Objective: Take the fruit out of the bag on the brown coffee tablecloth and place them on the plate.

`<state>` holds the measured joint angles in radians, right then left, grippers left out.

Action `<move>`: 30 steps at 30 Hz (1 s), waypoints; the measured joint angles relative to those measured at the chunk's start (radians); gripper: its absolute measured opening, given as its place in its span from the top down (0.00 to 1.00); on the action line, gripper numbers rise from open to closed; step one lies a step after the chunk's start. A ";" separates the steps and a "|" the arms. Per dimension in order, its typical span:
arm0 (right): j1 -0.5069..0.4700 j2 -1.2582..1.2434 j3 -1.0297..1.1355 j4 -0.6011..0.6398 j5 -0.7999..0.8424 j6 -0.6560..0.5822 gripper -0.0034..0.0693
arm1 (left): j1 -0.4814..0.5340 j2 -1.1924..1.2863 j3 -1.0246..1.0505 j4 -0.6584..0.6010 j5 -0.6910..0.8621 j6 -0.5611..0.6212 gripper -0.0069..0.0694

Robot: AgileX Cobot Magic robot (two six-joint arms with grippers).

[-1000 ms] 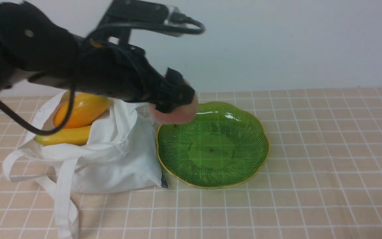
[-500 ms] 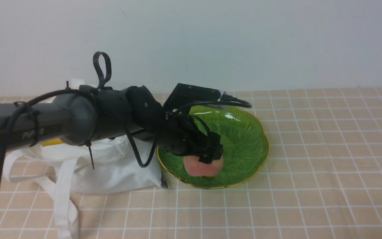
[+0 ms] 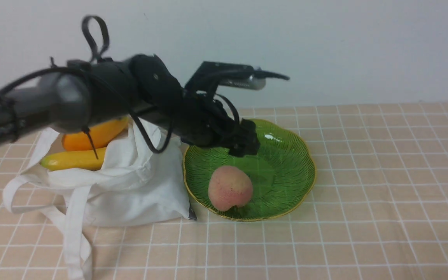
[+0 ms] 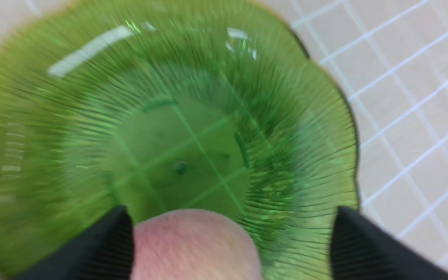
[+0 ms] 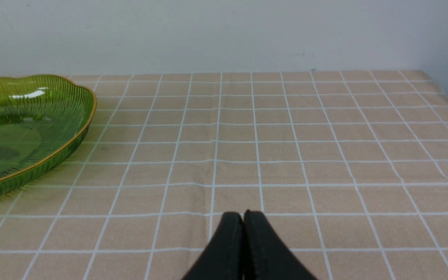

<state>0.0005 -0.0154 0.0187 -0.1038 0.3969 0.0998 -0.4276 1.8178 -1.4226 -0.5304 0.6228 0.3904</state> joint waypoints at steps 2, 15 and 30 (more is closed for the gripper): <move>0.000 0.000 0.000 0.000 0.000 0.000 0.97 | 0.036 -0.066 -0.021 0.036 0.043 -0.058 0.33; 0.000 0.000 0.000 0.000 0.000 0.000 0.97 | 0.183 -0.637 0.028 0.179 0.230 -0.136 0.92; 0.000 0.000 0.000 0.000 0.000 -0.001 0.97 | 0.183 -1.351 0.727 0.175 -0.052 -0.188 0.92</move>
<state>0.0005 -0.0154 0.0187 -0.1038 0.3969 0.0989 -0.2446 0.4668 -0.6953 -0.3558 0.5708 0.2021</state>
